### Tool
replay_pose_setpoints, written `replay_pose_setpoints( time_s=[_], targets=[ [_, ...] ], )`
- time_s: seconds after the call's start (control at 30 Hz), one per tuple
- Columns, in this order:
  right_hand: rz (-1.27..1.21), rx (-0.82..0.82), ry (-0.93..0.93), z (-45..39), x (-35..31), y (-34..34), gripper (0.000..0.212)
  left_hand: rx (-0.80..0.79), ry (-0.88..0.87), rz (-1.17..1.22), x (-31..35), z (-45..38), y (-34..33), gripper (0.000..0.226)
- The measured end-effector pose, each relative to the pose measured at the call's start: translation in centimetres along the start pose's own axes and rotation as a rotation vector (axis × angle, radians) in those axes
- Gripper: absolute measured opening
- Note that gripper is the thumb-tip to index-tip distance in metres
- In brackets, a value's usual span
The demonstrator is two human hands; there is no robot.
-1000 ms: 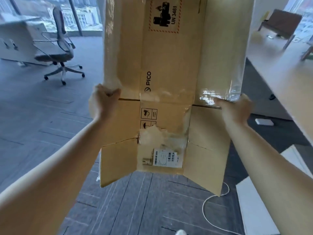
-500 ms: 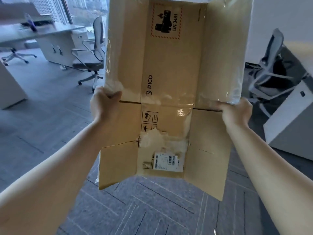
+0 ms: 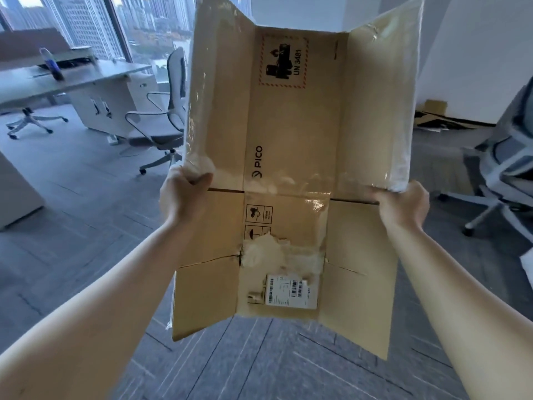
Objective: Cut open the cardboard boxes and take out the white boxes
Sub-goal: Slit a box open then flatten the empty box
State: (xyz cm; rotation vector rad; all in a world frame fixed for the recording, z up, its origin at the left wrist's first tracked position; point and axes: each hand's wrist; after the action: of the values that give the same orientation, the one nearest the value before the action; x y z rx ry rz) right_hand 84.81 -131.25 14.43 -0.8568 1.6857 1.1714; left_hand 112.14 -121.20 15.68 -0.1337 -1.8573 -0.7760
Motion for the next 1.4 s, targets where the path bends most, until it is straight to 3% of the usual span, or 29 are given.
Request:
replay_pose_setpoints(
  time_s=[0.3, 0.6, 0.7, 0.8, 1.0, 1.23, 1.4],
  targets=[
    [0.019, 0.008, -0.085, -12.5, -2.4, -15.1, 0.045, -0.079, -0.021, -0.058, -1.1, -19.6, -9.4, 0.019],
    [0.072, -0.058, -0.224, -29.4, 0.5, -30.3, 0.024, -0.083, 0.005, -0.160, -2.8, -37.4, -23.4, 0.017],
    [0.129, -0.055, -0.261, -34.0, 0.7, -34.5, 0.018, -0.122, 0.018, -0.191, -2.6, -42.5, -27.5, 0.027],
    [0.160, -0.062, -0.286, -38.3, 1.1, -38.8, 0.013, -0.136, 0.049, -0.205, -3.6, -47.1, -31.7, 0.020],
    [0.171, -0.055, -0.364, -45.4, 2.9, -49.0, 0.024, -0.238, 0.094, -0.245, -7.6, -58.5, -39.9, 0.022],
    [0.229, 0.067, -0.506, -51.6, 8.5, -63.9, 0.028, -0.439, 0.085, -0.302, -15.5, -73.9, -52.5, 0.028],
    [0.324, 0.045, -0.586, -54.7, 15.0, -71.5, 0.056, -0.542, 0.091, -0.375, -21.6, -79.9, -60.5, 0.023]
  ],
)
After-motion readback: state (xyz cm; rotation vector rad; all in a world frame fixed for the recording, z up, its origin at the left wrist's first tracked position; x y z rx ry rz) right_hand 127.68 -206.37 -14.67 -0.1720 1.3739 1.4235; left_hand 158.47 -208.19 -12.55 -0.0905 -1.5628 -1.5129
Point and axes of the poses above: each hand's wrist, its own z-axis away from the middle knuckle, its own y-axis out of the back of the hand, x = y × z, and after that the axes turned 2 degrees about y, right-handed
